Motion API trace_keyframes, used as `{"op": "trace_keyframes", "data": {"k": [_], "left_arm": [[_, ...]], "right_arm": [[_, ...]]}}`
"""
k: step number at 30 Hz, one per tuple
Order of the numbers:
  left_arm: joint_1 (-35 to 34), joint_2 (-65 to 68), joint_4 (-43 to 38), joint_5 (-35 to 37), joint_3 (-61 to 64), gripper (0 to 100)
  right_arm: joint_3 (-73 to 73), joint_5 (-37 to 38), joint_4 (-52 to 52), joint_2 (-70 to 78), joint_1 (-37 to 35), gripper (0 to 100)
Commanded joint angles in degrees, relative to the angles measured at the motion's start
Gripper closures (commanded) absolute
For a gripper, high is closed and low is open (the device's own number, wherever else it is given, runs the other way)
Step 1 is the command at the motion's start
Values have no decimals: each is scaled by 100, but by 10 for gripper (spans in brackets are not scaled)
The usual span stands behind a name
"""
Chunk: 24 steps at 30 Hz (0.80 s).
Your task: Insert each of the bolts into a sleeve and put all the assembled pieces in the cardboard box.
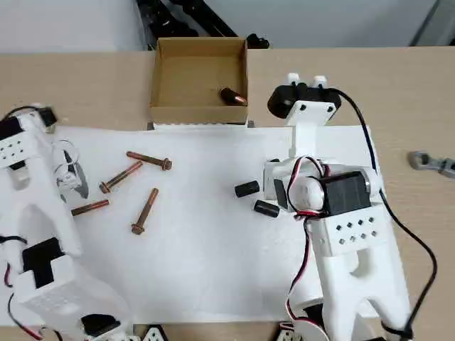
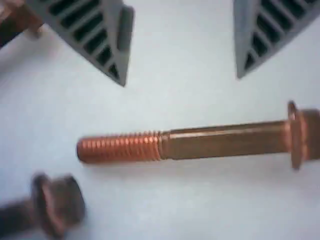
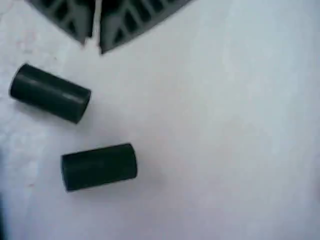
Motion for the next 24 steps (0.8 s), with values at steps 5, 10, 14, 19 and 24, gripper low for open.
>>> {"op": "trace_keyframes", "data": {"k": [5,10,14,19,24], "left_arm": [[-149,-431,158,3218,479,863],[-431,-387,35,4035,725,838],[-510,-378,-44,4413,752,791],[-431,-369,-290,4774,769,776],[-448,-369,-721,5108,1051,776]], "right_arm": [[-26,-53,-101,-145,-40,994],[-26,-35,-101,-145,-40,994],[-26,-35,-101,-145,-40,994],[-26,-35,-101,-145,-40,994],[-26,-44,-101,-145,-40,994]]}}
